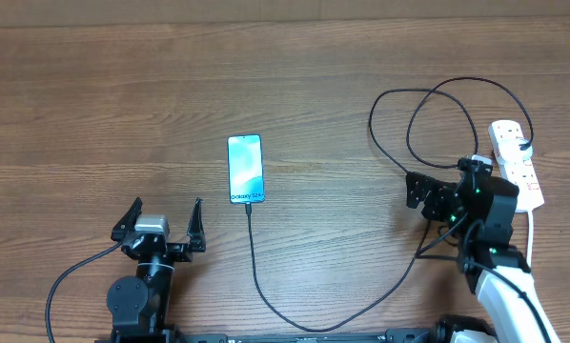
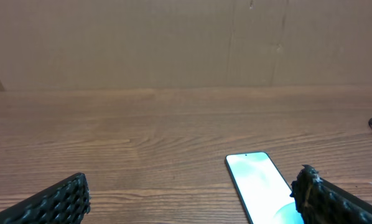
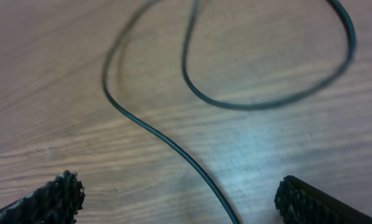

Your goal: Plug charger to phone and switch on socket

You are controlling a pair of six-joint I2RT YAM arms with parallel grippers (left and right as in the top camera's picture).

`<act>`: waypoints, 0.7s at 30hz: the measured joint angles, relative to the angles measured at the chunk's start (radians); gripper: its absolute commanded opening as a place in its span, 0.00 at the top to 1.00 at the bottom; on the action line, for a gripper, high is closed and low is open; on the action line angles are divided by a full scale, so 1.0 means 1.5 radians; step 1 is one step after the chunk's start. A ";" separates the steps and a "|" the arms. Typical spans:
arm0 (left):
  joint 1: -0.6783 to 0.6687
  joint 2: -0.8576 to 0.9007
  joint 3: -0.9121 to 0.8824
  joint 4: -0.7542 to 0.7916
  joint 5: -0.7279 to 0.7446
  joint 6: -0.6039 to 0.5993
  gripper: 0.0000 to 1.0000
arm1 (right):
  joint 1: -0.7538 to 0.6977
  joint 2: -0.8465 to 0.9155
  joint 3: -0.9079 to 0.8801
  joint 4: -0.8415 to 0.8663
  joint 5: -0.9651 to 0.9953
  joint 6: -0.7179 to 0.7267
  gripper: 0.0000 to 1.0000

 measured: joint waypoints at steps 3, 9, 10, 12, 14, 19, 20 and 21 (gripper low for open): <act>0.000 0.000 0.000 0.000 0.000 0.000 0.00 | 0.000 -0.006 -0.052 0.062 -0.015 0.000 0.00; 0.000 0.000 0.000 0.000 0.000 0.000 0.00 | 0.000 -0.021 -0.130 0.160 -0.026 0.000 0.00; 0.000 0.000 0.000 0.000 0.000 0.000 0.00 | 0.000 -0.026 -0.138 0.171 -0.027 0.000 0.00; 0.000 0.000 0.000 0.000 0.000 0.000 0.00 | 0.000 -0.036 -0.148 0.180 -0.027 0.000 0.00; 0.000 0.000 0.000 0.000 0.000 0.000 0.00 | 0.000 -0.044 -0.159 0.192 -0.029 0.000 0.00; 0.000 0.000 0.000 0.000 0.000 0.000 0.00 | 0.000 -0.068 -0.198 0.242 -0.029 0.001 0.00; 0.000 0.000 0.000 0.000 0.000 0.000 0.00 | 0.000 -0.075 -0.209 0.250 -0.029 0.000 0.00; 0.000 0.000 0.000 0.000 0.000 0.000 0.00 | 0.000 -0.081 -0.217 0.254 -0.028 0.000 0.00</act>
